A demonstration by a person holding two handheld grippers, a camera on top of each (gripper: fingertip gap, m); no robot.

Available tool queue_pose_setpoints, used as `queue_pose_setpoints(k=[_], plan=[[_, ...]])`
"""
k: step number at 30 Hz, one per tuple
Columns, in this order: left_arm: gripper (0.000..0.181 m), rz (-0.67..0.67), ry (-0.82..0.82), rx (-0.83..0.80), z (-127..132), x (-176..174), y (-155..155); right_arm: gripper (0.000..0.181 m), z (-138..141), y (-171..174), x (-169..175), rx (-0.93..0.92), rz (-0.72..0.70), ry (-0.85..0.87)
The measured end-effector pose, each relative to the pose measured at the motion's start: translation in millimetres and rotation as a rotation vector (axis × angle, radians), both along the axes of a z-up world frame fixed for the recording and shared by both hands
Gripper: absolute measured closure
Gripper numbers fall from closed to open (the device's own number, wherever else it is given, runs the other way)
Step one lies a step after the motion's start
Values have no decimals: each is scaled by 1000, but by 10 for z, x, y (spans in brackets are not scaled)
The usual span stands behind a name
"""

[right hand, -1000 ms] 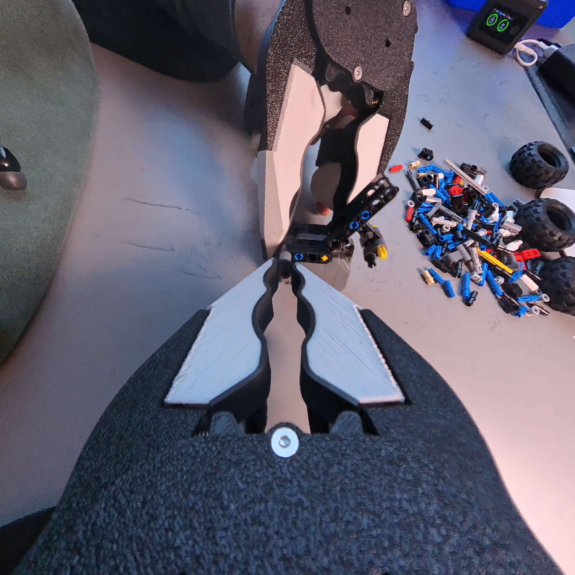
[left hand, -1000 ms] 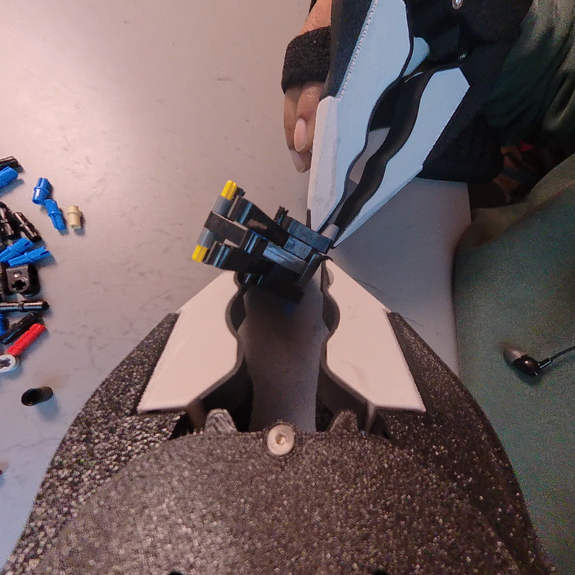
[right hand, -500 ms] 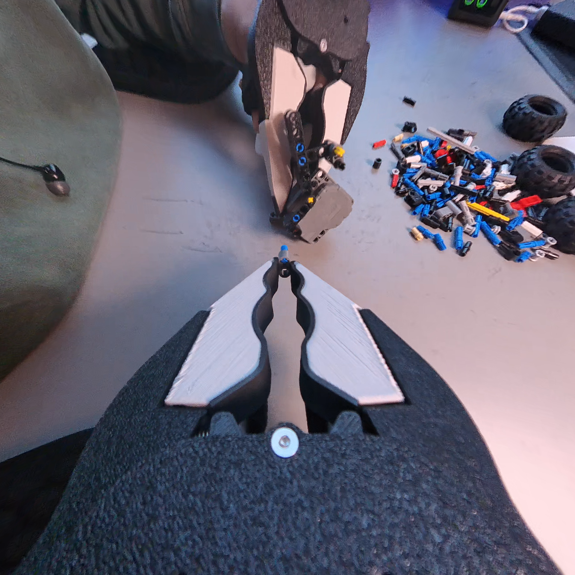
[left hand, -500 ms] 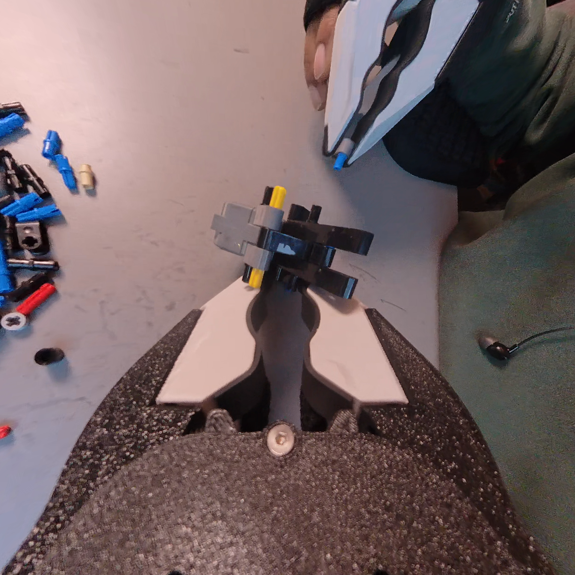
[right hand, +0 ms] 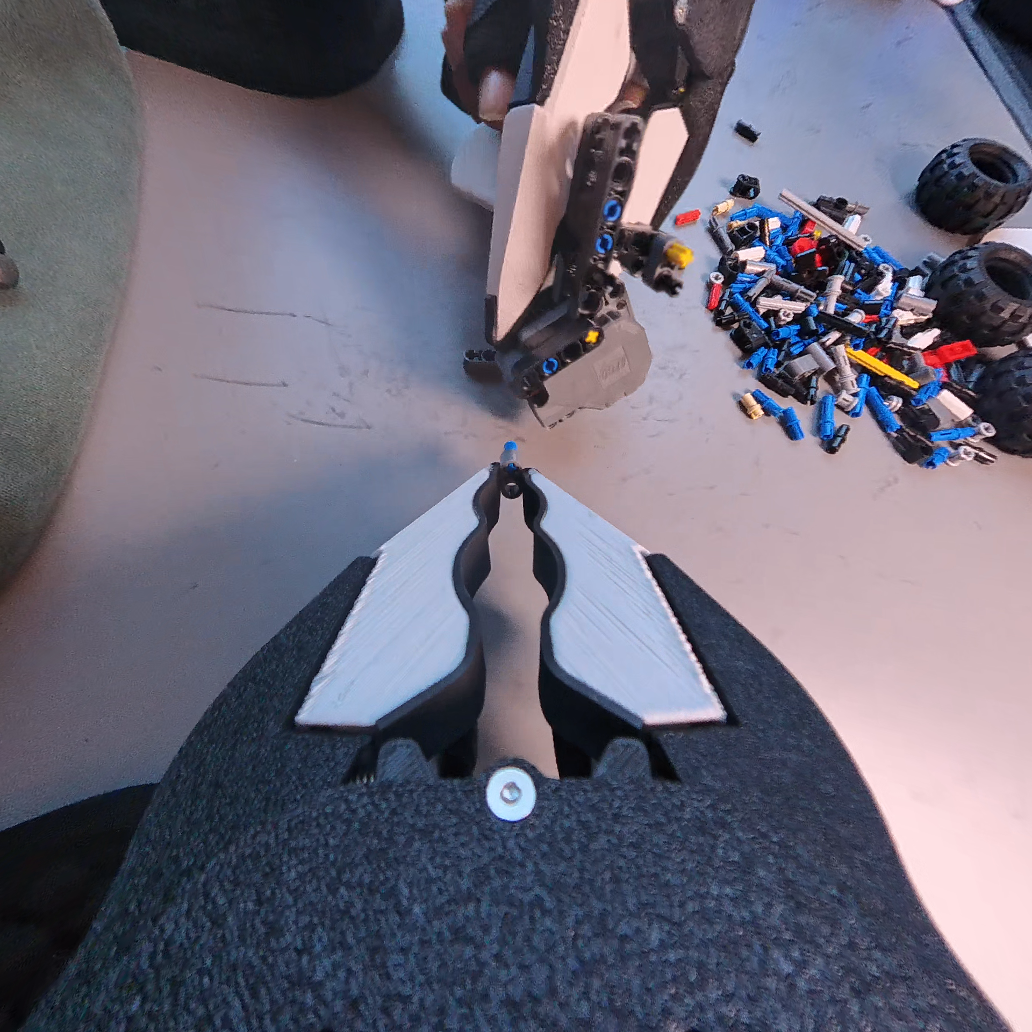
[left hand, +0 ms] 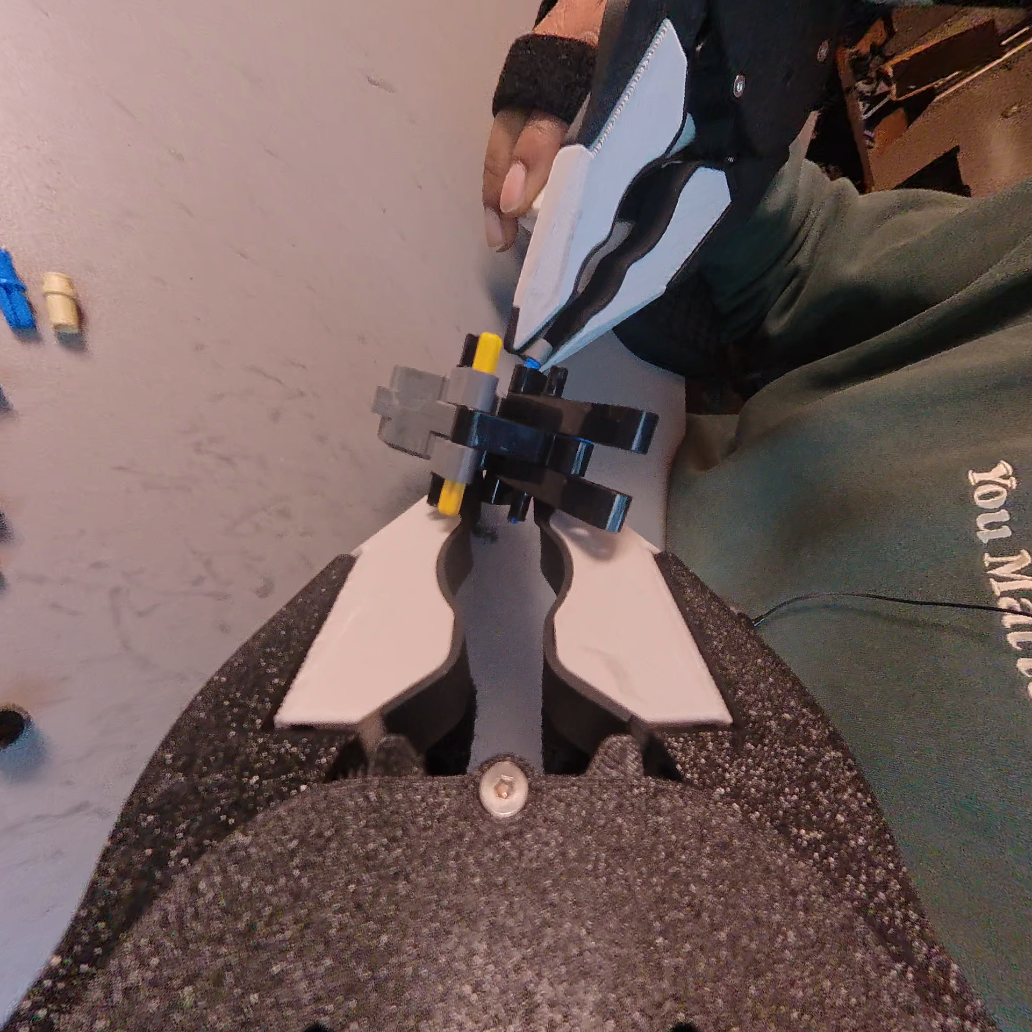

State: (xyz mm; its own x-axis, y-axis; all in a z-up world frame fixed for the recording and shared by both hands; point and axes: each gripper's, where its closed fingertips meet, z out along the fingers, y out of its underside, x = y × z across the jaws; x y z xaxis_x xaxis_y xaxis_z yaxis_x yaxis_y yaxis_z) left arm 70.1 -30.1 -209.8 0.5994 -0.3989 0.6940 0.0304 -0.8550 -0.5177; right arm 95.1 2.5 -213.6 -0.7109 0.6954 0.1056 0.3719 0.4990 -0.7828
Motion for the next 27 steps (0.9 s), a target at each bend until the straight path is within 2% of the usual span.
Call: queue_pose_setpoints(k=[3, 8, 16, 19, 23, 27], plan=[[162, -15, -27, -19, 22, -20, 106, 175, -5, -28, 27, 2, 13, -5], [156, 1, 71, 15, 21, -130, 201, 175, -16, -30, 27, -18, 10, -8], [150, -4, 287, 260, 217, -267, -74, 175, 302, -134, -60, -158, 10, 147], [156, -21, 239, 391, 401, -22, -195, 175, 482, -250, -75, -206, 36, 238], [159, 23, 50, 424, 609, 210, -255, 174, 648, -422, -68, -205, 79, 350], [164, 30, -11, 433, 690, 278, -288, 174, 700, -518, -59, -178, 96, 395]])
